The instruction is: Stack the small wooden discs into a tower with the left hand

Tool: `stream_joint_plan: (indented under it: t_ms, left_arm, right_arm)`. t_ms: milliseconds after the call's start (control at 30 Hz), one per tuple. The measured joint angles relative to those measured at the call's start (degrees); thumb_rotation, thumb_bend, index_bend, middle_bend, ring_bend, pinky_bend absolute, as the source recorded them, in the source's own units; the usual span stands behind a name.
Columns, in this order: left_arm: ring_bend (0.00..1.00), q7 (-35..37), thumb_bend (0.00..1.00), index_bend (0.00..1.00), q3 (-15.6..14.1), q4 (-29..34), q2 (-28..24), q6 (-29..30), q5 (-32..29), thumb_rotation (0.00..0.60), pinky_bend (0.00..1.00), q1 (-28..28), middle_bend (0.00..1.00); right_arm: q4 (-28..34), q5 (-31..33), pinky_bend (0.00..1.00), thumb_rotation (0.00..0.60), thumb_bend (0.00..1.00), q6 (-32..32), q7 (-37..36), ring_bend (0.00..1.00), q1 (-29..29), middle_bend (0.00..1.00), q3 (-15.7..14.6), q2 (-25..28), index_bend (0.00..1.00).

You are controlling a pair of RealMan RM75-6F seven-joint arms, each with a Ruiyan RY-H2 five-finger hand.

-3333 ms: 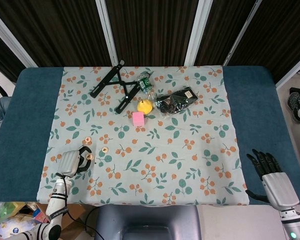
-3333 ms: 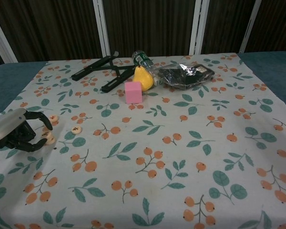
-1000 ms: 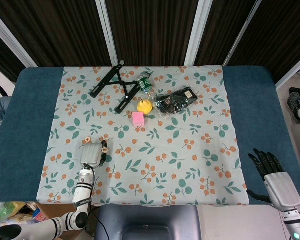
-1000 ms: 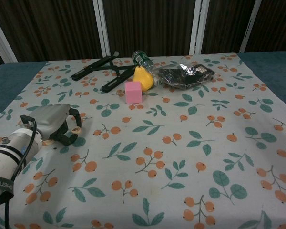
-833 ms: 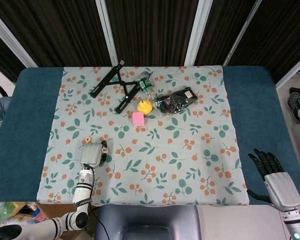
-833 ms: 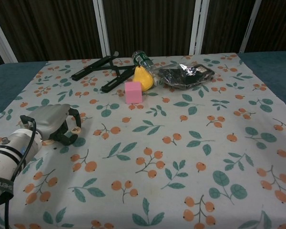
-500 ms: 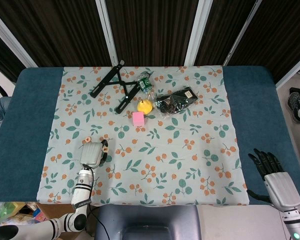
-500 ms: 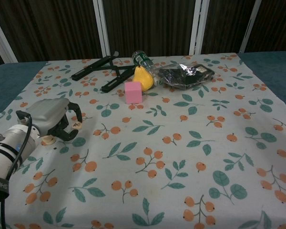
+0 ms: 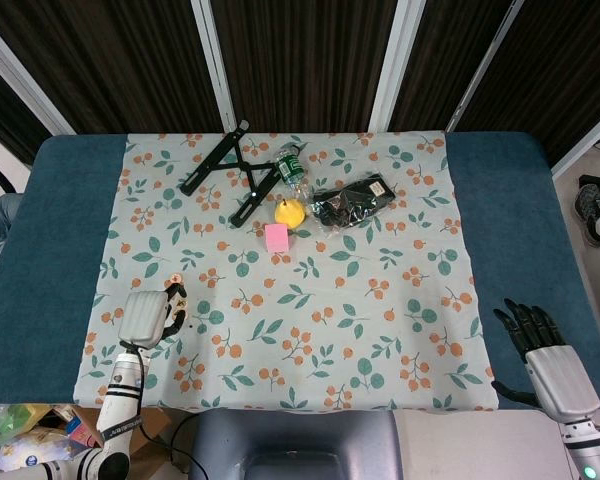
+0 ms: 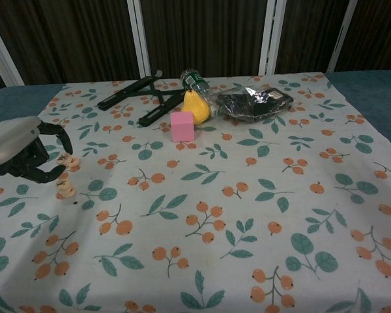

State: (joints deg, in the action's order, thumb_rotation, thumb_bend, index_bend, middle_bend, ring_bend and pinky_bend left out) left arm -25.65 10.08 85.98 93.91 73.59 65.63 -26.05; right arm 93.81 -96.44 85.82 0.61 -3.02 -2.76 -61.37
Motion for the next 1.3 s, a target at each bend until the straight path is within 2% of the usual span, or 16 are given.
stream_joint_plan:
  t_ms: [300,733,1133,1300]
  left_arm:
    - [1.00,2.30,0.40,0.47,-1.15,-2.80,0.42,-1.33,-0.24,0.600,1.00,0.75,1.00]
    - [1.00,4.12,0.40,0.46,-0.91,-8.19,3.54,-3.49,-1.03,0.600,1.00,0.41,1.00]
    - [1.00,4.18,0.40,0.46,-0.55,-8.38,3.51,-3.98,-1.21,0.600,1.00,0.47,1.00]
    - [1.00,3.70,0.40,0.43,-0.62,-8.42,3.49,-4.23,-1.50,0.600,1.00,0.56,1.00]
  right_arm:
    - [0.04,-0.06,0.00,0.600,0.20,0.13,0.25,0.00,0.08,0.00,-0.02,-0.09,0.00]
    - [-0.09,0.13,0.00,0.600,0.20,0.19,0.01,0.00,0.04,0.00,0.17,-0.21,0.00]
    - [0.01,0.30,0.00,0.600,0.20,-0.03,0.46,0.00,-0.02,0.00,0.21,-0.35,0.00]
    - [-0.02,0.28,0.00,0.600,0.20,0.02,0.38,0.00,0.00,0.00,0.20,-0.33,0.00]
